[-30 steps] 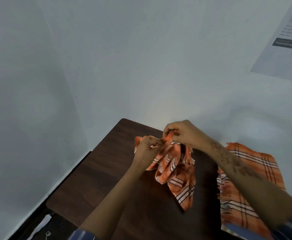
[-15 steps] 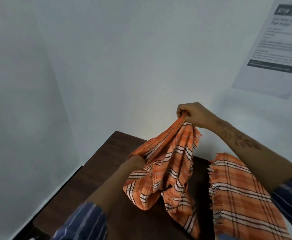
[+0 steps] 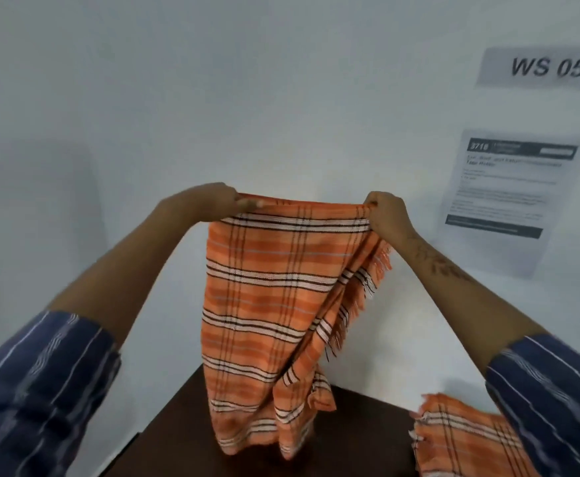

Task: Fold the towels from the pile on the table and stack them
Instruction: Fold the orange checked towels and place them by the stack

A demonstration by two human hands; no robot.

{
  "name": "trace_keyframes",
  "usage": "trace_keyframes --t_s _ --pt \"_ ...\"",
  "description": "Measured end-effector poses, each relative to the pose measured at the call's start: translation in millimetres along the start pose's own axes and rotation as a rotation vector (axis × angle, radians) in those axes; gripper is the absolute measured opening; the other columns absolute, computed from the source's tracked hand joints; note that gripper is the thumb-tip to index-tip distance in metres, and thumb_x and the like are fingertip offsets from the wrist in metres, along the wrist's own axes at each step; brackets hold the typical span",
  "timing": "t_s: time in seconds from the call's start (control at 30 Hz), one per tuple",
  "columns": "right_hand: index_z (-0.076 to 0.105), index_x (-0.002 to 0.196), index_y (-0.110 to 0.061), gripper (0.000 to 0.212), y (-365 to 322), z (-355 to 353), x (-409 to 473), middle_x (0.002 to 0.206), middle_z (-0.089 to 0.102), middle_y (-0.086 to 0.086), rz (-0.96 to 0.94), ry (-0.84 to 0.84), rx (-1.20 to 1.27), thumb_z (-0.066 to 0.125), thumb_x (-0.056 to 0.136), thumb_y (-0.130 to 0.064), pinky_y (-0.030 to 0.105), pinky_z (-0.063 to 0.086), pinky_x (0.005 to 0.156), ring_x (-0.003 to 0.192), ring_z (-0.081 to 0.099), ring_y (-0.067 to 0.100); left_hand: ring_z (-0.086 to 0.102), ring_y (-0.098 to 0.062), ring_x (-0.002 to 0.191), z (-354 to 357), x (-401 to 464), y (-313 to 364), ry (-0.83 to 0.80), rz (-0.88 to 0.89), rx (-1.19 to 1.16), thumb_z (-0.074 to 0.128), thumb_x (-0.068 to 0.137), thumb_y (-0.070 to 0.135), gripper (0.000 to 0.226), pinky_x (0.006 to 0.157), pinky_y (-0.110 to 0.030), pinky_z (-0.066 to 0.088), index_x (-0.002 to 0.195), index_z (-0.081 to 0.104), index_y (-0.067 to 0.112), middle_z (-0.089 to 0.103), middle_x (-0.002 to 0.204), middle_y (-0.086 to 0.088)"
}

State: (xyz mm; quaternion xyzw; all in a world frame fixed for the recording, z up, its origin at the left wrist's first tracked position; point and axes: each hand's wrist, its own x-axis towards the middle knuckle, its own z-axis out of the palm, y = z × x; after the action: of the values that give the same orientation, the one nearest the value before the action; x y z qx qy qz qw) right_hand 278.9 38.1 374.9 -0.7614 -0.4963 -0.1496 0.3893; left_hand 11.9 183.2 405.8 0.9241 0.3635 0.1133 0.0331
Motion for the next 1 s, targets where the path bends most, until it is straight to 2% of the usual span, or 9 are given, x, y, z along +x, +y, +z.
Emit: trace_keyframes --t_s 0.1,0.23,0.4,0.5,0.63,0.73,0.83,0.93,1.0 --pt "0.066 0.086 -0.002 0.029 -29.9 -19.6 2.8 0.083 0.059 0.009 -0.018 -0.055 0.183 0.040 0.080 0.009 0.024 0.038 0.060 0.078 0.052 0.019 0.057 -0.025 0.096 -29.5 0.2 -10.1 -0.030 -0.008 0.153 0.056 0.084 0.058 0.047 0.086 -0.033 0.043 0.102 0.064 0.015 0.064 0.111 -0.009" --pt "0.060 0.076 -0.007 0.016 -56.3 -35.7 -10.8 0.073 0.053 0.006 -0.211 -0.556 0.170 0.048 0.082 0.003 0.025 0.036 0.059 0.068 0.048 0.018 0.057 -0.023 0.092 -37.0 4.0 -38.0 -0.129 -0.127 0.436 0.074 0.078 0.030 0.049 0.086 -0.034 0.047 0.119 0.059 0.008 0.062 0.101 -0.006" --pt "0.067 0.097 -0.003 0.024 -67.2 -18.9 -6.6 0.104 0.065 0.015 -0.241 -0.263 -0.349 0.048 0.084 -0.002 0.030 0.043 0.079 0.100 0.060 0.030 0.058 -0.025 0.085 -44.9 8.8 -24.1 -0.035 -0.051 0.539 0.068 0.081 0.011 0.030 0.079 -0.034 0.050 0.110 0.063 0.009 0.061 0.095 -0.008" --pt "0.068 0.104 -0.002 0.039 -77.1 -18.1 -23.7 0.108 0.068 0.013 -0.279 -0.734 -0.146 0.043 0.077 0.009 0.030 0.046 0.085 0.098 0.061 0.022 0.059 -0.023 0.082 -50.9 11.2 -31.5 -0.046 -0.037 0.599 0.071 0.077 0.011 0.037 0.073 -0.032 0.049 0.113 0.065 0.014 0.062 0.087 -0.004" --pt "0.065 0.093 -0.007 0.026 -63.1 -26.3 -20.9 0.118 0.064 0.013 -0.215 -0.386 -0.322 0.042 0.084 0.002 0.031 0.043 0.086 0.107 0.057 0.029 0.059 -0.026 0.088 -44.2 7.9 -30.4 -0.047 -0.023 0.572 0.069 0.079 0.011 0.035 0.075 -0.033 0.048 0.113 0.064 0.010 0.064 0.094 -0.007" --pt "0.068 0.091 -0.011 0.037 -70.2 -36.1 -27.9 0.098 0.067 0.002 -0.218 -0.686 -0.126 0.039 0.083 0.010 0.025 0.047 0.081 0.097 0.059 0.021 0.058 -0.023 0.079 -41.1 5.9 -31.0 -0.002 -0.020 0.584 0.072 0.077 0.014 0.032 0.070 -0.032 0.048 0.108 0.067 0.013 0.060 0.082 -0.001" --pt "0.068 0.092 -0.006 0.031 -74.1 -41.9 -29.4 0.100 0.066 0.009 -0.184 -0.518 -0.181 0.040 0.086 0.006 0.025 0.043 0.075 0.098 0.057 0.026 0.057 -0.024 0.078 -35.3 6.6 -32.5 -0.006 -0.024 0.578 0.072 0.078 0.015 0.029 0.070 -0.033 0.049 0.105 0.066 0.010 0.060 0.081 -0.003" --pt "0.066 0.104 -0.005 0.042 -77.2 -44.7 -30.3 0.103 0.066 0.010 -0.198 -0.697 -0.093 0.035 0.081 0.014 0.018 0.047 0.069 0.092 0.061 0.021 0.055 -0.024 0.077 -34.3 4.3 -31.6 0.048 -0.018 0.624 0.070 0.079 0.018 0.027 0.068 -0.030 0.045 0.106 0.066 0.015 0.057 0.077 -0.002" --pt "0.066 0.102 -0.002 0.037 -78.1 -45.9 -28.6 0.101 0.066 0.009 -0.156 -0.577 -0.105 0.038 0.083 0.010 0.019 0.046 0.066 0.089 0.059 0.023 0.059 -0.026 0.083 -35.0 3.3 -30.9 0.069 -0.026 0.642 0.069 0.081 0.019 0.030 0.071 -0.030 0.044 0.110 0.065 0.014 0.066 0.093 -0.008"
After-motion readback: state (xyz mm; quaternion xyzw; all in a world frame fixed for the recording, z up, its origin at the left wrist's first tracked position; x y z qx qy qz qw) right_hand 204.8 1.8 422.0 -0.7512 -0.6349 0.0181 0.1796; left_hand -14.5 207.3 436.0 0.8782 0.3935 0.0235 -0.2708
